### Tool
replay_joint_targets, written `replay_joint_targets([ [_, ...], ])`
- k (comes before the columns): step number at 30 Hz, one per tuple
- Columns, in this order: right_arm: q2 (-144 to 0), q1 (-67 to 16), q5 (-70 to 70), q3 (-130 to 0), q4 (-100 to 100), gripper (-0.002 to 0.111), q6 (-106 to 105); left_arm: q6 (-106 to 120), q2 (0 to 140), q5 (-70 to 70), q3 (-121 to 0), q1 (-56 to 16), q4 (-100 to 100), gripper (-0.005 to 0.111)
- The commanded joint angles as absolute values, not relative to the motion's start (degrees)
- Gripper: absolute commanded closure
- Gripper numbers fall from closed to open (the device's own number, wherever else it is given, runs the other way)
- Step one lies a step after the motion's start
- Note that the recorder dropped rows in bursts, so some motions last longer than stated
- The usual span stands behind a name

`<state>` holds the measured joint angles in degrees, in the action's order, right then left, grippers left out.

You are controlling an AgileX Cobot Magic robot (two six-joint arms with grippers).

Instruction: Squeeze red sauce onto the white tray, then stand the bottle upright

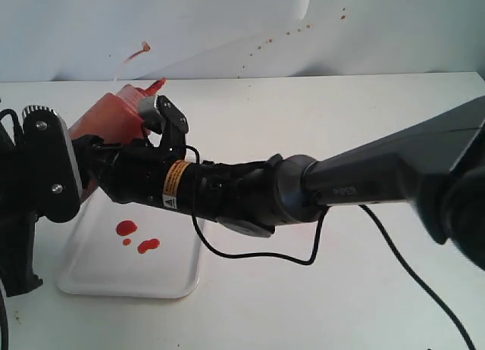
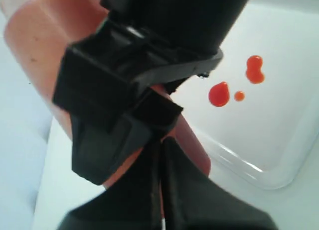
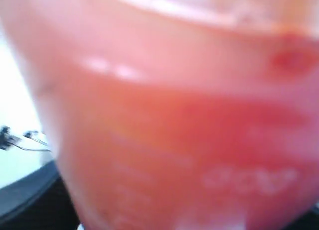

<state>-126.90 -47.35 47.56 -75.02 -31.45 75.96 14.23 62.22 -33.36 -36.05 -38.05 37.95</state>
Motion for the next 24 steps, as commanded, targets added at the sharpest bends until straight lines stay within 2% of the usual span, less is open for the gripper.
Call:
replay_joint_targets([
  [1,-121.2,-47.4,34.6,-75.8,-36.6,0.108,66.2,13.8,62.1,-31.3,-36.3,-38.2,33.8,0.107],
  [13,-114.2,-47.4,4.7,-75.8,-48.7,0.108,58.5,11.7,60.3,-27.1,-36.3,-38.2,33.3,0.107],
  [24,-114.1,-46.5,-0.3,-75.8,-56.8,0.108,57.4,1.4,51.3,-21.3,-36.3,-38.2,33.8,0.107],
])
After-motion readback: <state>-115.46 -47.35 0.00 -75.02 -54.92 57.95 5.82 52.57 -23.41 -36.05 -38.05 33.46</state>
